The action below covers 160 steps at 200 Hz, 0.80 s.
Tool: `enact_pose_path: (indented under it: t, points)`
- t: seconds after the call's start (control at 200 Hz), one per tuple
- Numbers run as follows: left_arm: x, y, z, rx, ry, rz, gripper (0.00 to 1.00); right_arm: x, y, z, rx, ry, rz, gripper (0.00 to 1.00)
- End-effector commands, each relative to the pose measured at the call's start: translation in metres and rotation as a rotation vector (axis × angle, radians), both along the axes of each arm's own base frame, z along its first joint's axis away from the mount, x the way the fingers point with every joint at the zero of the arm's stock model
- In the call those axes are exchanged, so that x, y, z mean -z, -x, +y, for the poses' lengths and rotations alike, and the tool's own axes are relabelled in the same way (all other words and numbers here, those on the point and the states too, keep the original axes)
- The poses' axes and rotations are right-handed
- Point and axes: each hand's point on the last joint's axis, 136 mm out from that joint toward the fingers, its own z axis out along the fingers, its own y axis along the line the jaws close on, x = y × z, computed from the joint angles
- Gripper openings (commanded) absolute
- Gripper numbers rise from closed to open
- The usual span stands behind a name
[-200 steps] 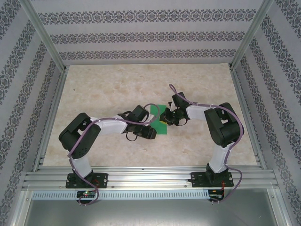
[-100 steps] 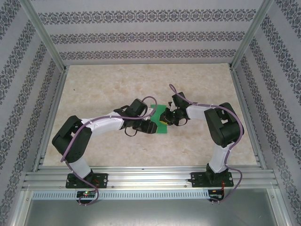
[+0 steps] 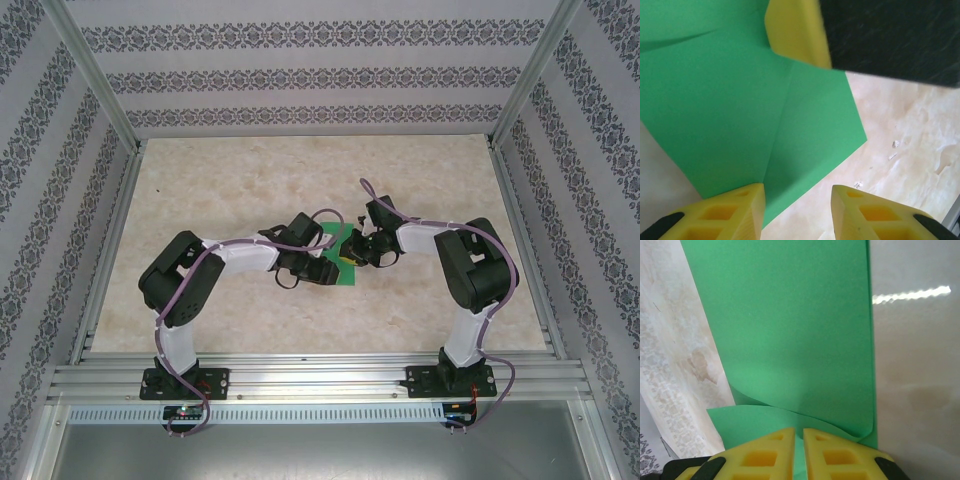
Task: Fold a paper plane with a square sheet of paper (fold left side to right side)
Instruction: Fold the triangle a second time at the center of the table.
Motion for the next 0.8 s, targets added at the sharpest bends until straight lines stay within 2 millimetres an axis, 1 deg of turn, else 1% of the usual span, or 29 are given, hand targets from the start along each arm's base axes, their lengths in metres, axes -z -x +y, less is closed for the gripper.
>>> enact_pose_path:
  t: [0.0,0.115,0.195,0.275,0.44,0.555,0.794]
  points:
    - [0.016,0.007,0.009,-0.012,-0.029,0.027,0.40,0.005,0.005,-0.012,0.006,0.035,-0.001,0.16]
    - [0.023,0.014,0.015,-0.015,-0.043,0.044,0.40,-0.016,0.001,-0.009,-0.007,0.001,-0.052,0.15]
    - [0.025,0.016,0.016,-0.016,-0.046,0.046,0.40,-0.025,0.005,-0.007,-0.018,-0.017,-0.066,0.13]
    - [0.025,0.016,0.015,-0.017,-0.045,0.043,0.40,-0.029,0.011,-0.008,-0.019,-0.022,-0.062,0.11]
    - [0.025,0.015,0.014,-0.016,-0.047,0.037,0.40,-0.026,0.029,-0.003,-0.040,-0.038,-0.028,0.07]
    - [0.025,0.014,0.014,-0.013,-0.051,0.035,0.40,-0.023,0.038,0.008,-0.057,-0.063,-0.010,0.07]
    - [0.027,0.014,0.013,-0.012,-0.054,0.033,0.40,-0.021,0.038,0.026,-0.075,-0.101,0.000,0.07]
